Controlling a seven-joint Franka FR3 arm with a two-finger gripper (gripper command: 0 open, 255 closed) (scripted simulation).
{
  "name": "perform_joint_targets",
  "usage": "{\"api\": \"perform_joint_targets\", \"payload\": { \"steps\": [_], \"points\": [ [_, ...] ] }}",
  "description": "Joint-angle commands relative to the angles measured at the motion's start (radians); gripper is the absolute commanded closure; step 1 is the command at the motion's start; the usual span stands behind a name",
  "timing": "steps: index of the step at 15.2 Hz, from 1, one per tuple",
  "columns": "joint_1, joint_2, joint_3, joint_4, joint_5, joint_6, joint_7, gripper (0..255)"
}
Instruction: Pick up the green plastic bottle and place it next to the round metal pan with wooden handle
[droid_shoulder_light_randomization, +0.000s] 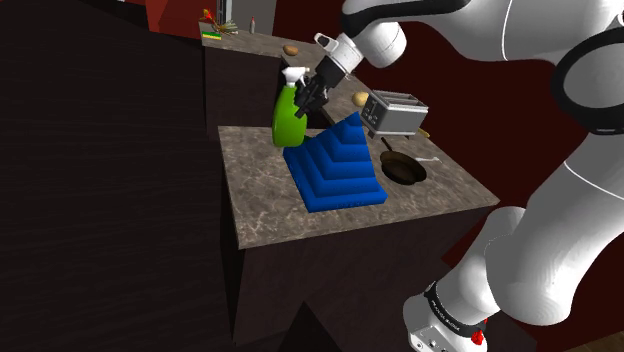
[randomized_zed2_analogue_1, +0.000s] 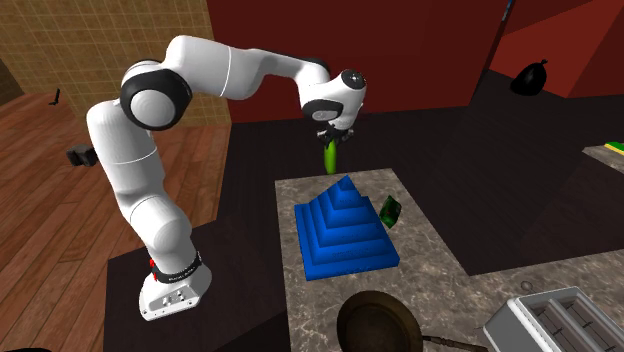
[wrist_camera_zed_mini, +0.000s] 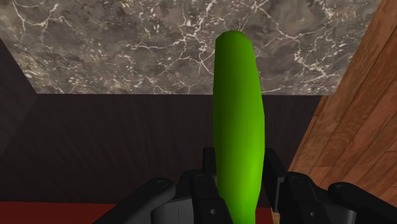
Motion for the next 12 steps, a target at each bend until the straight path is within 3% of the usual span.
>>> {"api": "perform_joint_targets", "payload": {
  "steps": [1,12],
  "points": [
    [0.001,-0.009,0.0,0.013,-0.01,-0.017,0.015,255],
    [-0.002,-0.034,-0.006,0.125,-0.052,-0.132,0.091,255]
  ]
}}
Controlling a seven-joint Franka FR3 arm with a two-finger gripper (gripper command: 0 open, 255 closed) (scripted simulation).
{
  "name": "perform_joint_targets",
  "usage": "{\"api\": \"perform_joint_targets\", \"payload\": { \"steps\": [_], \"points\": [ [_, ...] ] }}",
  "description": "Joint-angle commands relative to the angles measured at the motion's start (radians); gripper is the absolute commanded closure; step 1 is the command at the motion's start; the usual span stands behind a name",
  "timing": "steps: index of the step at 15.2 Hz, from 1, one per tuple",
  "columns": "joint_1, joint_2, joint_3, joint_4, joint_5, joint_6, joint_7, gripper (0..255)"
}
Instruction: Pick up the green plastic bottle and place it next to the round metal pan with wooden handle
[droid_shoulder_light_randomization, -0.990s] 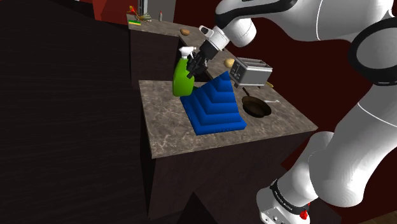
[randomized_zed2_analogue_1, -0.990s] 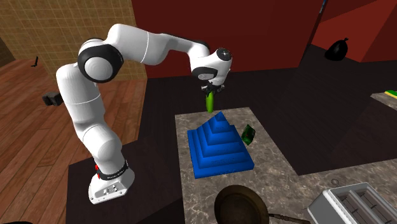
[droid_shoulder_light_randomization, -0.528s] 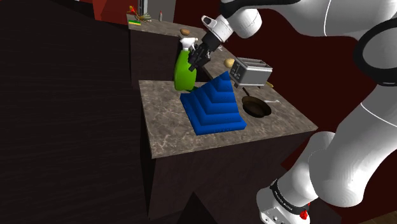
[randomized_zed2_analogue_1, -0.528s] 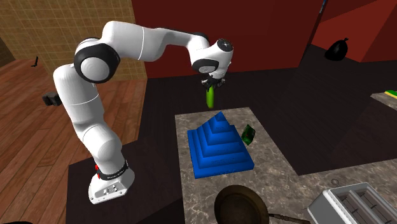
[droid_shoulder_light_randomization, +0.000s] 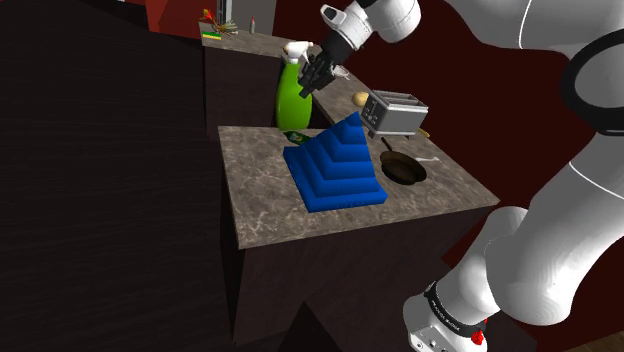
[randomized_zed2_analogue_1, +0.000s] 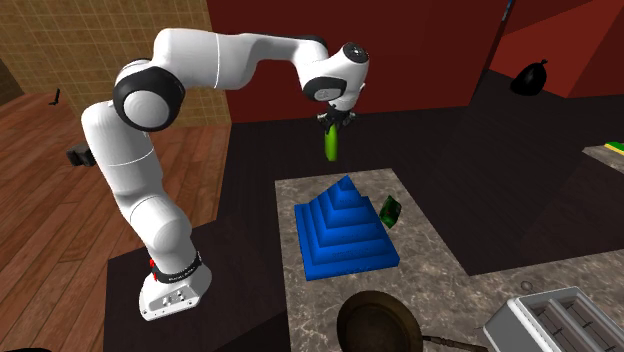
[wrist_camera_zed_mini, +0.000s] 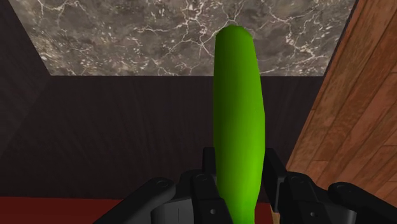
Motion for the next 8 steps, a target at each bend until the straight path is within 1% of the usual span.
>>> {"api": "perform_joint_targets", "payload": {
  "steps": [1,8],
  "points": [
    [-0.001,-0.004,-0.001,0.022,-0.006,-0.022,0.013,255],
    [-0.005,-0.004,-0.005,0.111,-0.02,-0.103,0.055,255]
  ]
}}
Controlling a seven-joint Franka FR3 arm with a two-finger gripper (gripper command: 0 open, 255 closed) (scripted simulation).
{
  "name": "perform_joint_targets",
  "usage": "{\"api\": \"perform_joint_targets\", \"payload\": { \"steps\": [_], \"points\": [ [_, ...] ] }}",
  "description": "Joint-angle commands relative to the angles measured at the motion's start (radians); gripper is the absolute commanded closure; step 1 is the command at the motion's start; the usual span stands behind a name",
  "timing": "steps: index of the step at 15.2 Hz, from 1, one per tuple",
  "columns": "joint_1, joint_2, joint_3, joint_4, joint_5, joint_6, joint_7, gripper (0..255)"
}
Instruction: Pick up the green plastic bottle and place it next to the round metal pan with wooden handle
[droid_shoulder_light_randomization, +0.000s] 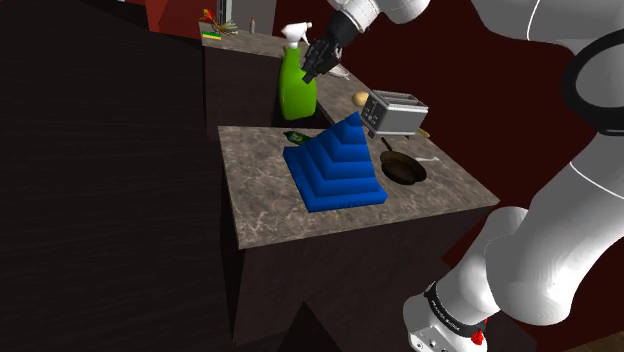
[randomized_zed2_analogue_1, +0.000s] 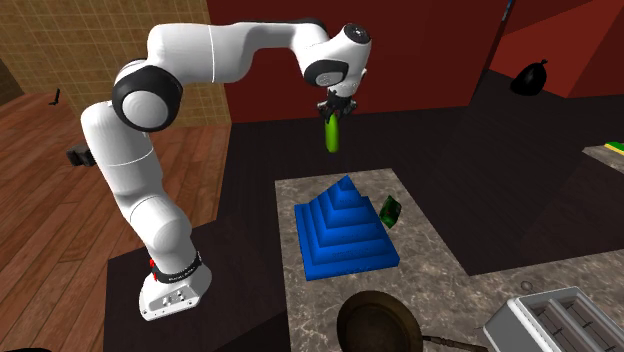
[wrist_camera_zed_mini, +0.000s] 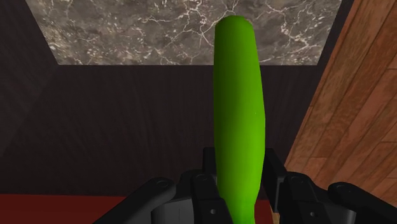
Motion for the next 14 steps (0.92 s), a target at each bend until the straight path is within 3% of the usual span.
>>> {"api": "perform_joint_targets", "payload": {
  "steps": [1,8,14],
  "points": [
    [-0.002,0.001,-0.002,0.028,-0.003,-0.026,0.011,255],
    [-0.009,0.014,-0.007,0.13,-0.006,-0.109,0.047,255],
    [-0.05,-0.132,-0.048,-0.018,-0.064,-0.132,-0.029,255]
  ]
}}
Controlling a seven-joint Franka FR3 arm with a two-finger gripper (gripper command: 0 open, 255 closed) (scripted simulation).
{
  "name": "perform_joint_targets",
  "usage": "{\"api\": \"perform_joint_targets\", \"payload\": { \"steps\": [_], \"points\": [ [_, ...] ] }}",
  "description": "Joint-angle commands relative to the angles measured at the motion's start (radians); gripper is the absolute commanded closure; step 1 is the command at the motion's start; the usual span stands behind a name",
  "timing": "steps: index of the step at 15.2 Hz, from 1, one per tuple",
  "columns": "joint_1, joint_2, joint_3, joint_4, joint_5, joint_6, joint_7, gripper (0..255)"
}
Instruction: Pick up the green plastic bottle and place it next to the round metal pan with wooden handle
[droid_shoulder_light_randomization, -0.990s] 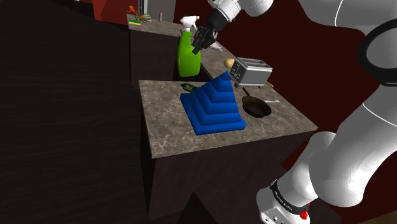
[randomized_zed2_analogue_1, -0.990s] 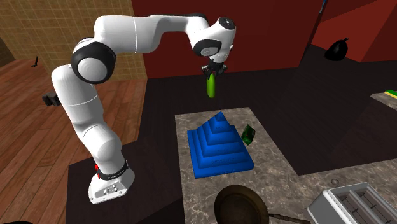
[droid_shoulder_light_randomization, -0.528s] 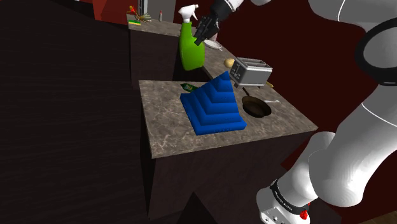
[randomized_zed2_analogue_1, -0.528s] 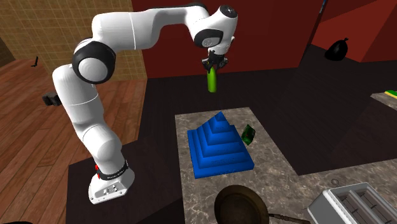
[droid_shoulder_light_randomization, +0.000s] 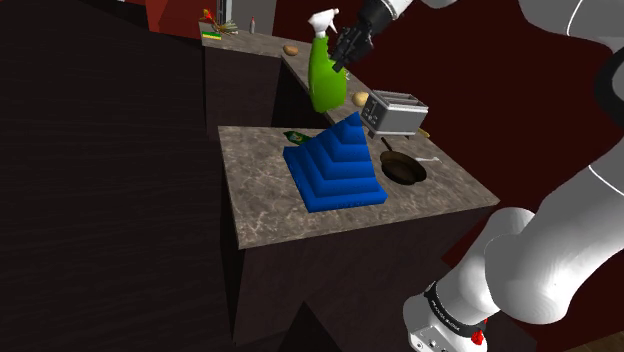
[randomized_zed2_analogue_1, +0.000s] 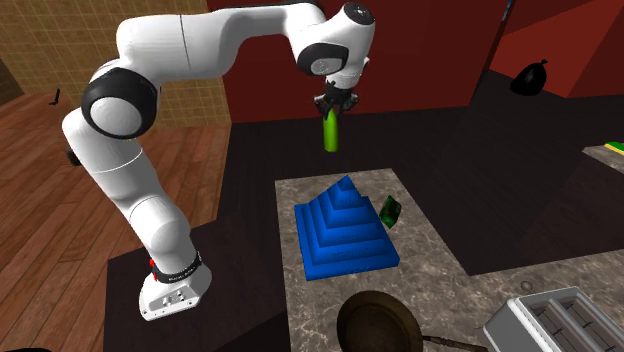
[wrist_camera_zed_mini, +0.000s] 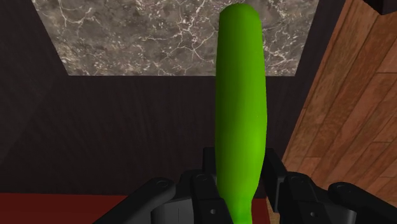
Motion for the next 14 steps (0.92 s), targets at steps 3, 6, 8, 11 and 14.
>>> {"api": "perform_joint_targets", "payload": {
  "steps": [3,6,8,11,14],
  "points": [
    [-0.032,-0.082,-0.031,-0.07,-0.038,-0.029,-0.05,255],
    [-0.06,-0.136,-0.058,-0.112,-0.067,-0.057,-0.09,255],
    [-0.079,-0.167,-0.078,-0.133,-0.087,-0.078,-0.118,255],
    [-0.108,-0.207,-0.111,-0.155,-0.116,-0.113,-0.162,255],
    [-0.136,-0.238,-0.149,-0.165,-0.144,-0.152,-0.21,255]
  ]
}}
